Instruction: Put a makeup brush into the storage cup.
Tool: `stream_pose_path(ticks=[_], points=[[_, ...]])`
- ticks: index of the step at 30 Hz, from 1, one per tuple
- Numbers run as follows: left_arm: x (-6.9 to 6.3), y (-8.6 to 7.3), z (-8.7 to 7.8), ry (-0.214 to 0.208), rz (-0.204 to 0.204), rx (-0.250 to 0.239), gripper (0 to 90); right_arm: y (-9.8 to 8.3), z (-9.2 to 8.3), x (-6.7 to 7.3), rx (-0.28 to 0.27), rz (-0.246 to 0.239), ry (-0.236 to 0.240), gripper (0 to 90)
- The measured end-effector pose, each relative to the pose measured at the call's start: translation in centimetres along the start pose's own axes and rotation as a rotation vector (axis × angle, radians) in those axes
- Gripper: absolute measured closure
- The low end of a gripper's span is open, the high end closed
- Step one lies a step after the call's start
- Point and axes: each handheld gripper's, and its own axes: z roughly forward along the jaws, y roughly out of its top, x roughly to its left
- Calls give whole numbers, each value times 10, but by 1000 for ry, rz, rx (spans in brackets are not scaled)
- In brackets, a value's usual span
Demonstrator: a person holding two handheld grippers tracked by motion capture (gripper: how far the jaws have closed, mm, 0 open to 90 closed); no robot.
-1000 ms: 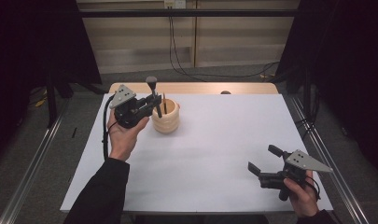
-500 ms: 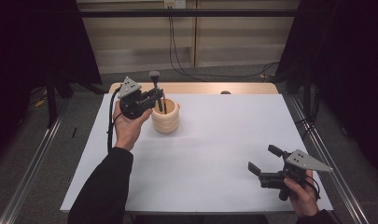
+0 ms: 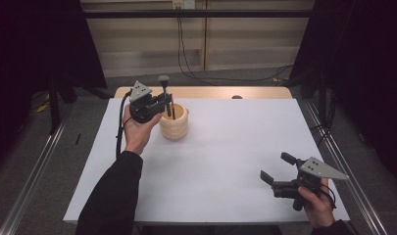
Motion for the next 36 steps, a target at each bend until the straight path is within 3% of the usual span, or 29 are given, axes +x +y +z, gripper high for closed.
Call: stream_pose_path(ticks=[3,11,13,22,36], points=[[-1,-1,2,-16,1,8,787,0,0,-1,1,-2,-8,0],[-1,-12,12,0,9,31,786,0,0,-1,1,-1,-6,0],[0,-15,14,6,-12,29,786,0,0,-2,2,-1,-7,0],[2,-29,15,22,-18,52,786,0,0,-1,5,-3,-4,0],[-6,-39,19,-6,-31,53,785,0,1,-1,5,-4,2,0]])
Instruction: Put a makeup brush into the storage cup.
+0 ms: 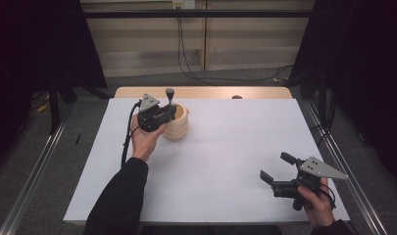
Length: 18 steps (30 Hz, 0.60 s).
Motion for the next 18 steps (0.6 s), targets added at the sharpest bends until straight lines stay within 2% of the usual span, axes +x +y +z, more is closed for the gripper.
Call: stream_pose_path(ticks=[3,4,5,11,12,18], points=[[-2,-2,2,7,-1,6,784,0,0,1,0,0,2,0],[-2,-2,2,5,-1,6,783,0,0,0,1,-13,-1,0],[-2,-3,3,9,-1,12,782,0,0,1,-4,2,2,0],[2,-6,3,11,-26,19,749,0,0,0,0,9,-6,0],[3,-7,4,-1,-30,19,749,0,1,0,-1,10,-9,0],[3,-9,5,4,-29,25,726,0,1,0,-3,14,-10,0]])
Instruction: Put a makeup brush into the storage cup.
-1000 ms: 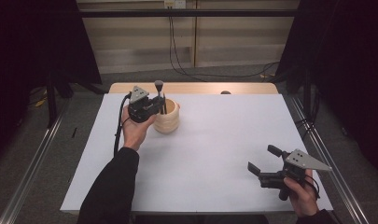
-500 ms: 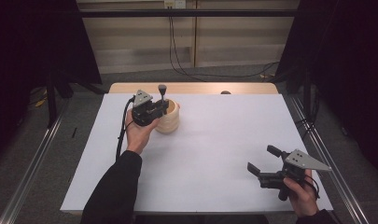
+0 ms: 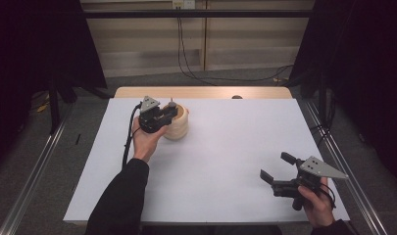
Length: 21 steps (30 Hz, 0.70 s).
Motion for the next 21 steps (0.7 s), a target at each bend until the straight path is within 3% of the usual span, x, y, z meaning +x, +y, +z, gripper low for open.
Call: stream_pose_path(ticks=[8,15,21], points=[[3,0,0,9,-8,-15,634,-1,0,-1,3,-6,-1,0],[5,2,-2,43,1,-35,471,-1,0,-2,0,12,0,0],[8,4,-5,47,-26,-61,314,-2,-1,-5,4,5,2,0]])
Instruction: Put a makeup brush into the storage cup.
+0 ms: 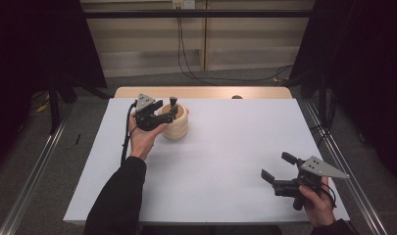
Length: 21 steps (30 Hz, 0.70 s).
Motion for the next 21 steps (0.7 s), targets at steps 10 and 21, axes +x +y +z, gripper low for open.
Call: stream_pose_path(ticks=[10,21], points=[[-3,2,-4,-27,6,4,55,1,0,2,-9,-17,-10,0],[-10,7,-21,-68,23,2,28,1,0,3,-20,-44,-19,0]])
